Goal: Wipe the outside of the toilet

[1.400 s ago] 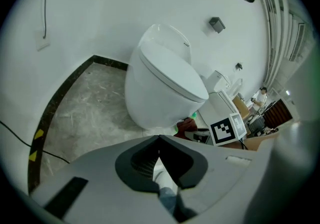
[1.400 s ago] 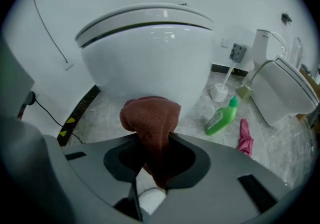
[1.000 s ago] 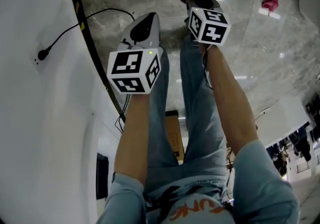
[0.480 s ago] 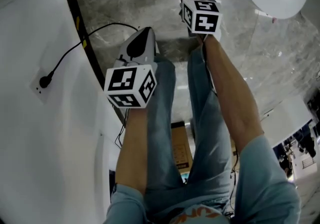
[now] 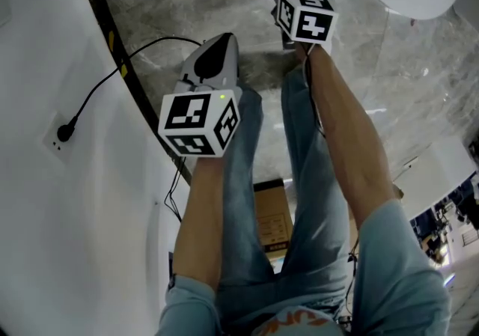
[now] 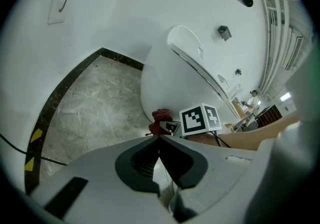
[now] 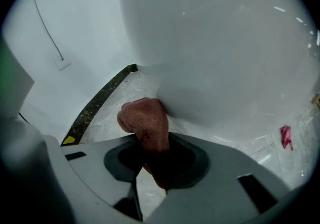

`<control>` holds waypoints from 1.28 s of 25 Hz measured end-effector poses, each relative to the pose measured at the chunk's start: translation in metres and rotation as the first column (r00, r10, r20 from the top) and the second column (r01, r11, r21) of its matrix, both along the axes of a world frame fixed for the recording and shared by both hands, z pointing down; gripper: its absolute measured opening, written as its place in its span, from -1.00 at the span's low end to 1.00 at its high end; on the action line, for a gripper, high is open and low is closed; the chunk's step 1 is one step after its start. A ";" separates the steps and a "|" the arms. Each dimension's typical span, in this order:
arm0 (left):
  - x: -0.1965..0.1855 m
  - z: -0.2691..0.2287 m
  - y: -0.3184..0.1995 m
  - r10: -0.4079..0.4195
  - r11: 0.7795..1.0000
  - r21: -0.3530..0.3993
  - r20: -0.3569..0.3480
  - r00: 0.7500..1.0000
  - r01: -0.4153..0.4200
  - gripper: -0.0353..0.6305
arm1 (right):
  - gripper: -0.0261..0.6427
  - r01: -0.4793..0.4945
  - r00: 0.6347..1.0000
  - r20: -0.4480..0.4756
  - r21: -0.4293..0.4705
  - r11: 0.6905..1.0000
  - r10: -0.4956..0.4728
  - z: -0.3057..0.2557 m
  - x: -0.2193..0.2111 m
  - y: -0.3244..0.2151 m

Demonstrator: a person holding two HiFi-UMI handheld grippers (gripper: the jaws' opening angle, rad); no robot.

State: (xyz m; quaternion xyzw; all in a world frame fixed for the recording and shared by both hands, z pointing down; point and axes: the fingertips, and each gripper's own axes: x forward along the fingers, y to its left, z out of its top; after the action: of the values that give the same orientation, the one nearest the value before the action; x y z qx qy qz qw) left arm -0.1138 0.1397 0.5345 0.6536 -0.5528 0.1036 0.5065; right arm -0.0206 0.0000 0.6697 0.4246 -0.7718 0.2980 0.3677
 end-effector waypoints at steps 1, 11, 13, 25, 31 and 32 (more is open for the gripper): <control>0.005 -0.001 -0.001 0.003 1.000 -0.004 -0.001 1.000 -0.003 -0.90 | -0.63 -0.012 1.000 0.001 -0.001 1.000 0.012 -0.001 0.005 -0.001; 0.064 -0.014 -0.025 0.091 0.996 -0.005 -0.005 0.996 -0.091 -0.90 | -0.63 -0.050 0.999 0.003 -0.030 0.998 0.050 -0.006 0.060 0.004; 0.076 -0.016 -0.032 0.111 0.994 -0.003 0.000 0.994 -0.111 -0.90 | -0.63 -0.046 0.999 -0.005 -0.037 0.998 0.046 -0.005 0.073 0.004; 0.168 -0.030 -0.067 0.199 0.980 -0.017 -0.013 0.980 -0.199 -0.90 | -0.63 0.040 0.989 -0.141 -0.045 0.998 -0.046 -0.027 0.170 -0.015; 0.211 -0.044 -0.097 0.241 0.971 -0.007 -0.011 0.971 -0.241 -0.90 | -0.63 0.000 0.987 -0.160 -0.036 0.999 -0.005 -0.042 0.223 -0.047; 0.217 -0.047 -0.102 0.249 0.968 -0.007 -0.009 0.968 -0.249 -0.90 | -0.63 -0.010 0.987 -0.160 -0.033 0.999 0.004 -0.045 0.231 -0.054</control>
State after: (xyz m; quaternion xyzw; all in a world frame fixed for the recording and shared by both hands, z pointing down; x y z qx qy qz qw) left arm 0.1034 0.0378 0.4879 0.7162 -0.4638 0.1661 0.4944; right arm 0.2099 -0.0541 0.6248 0.4435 -0.7333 0.2774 0.4343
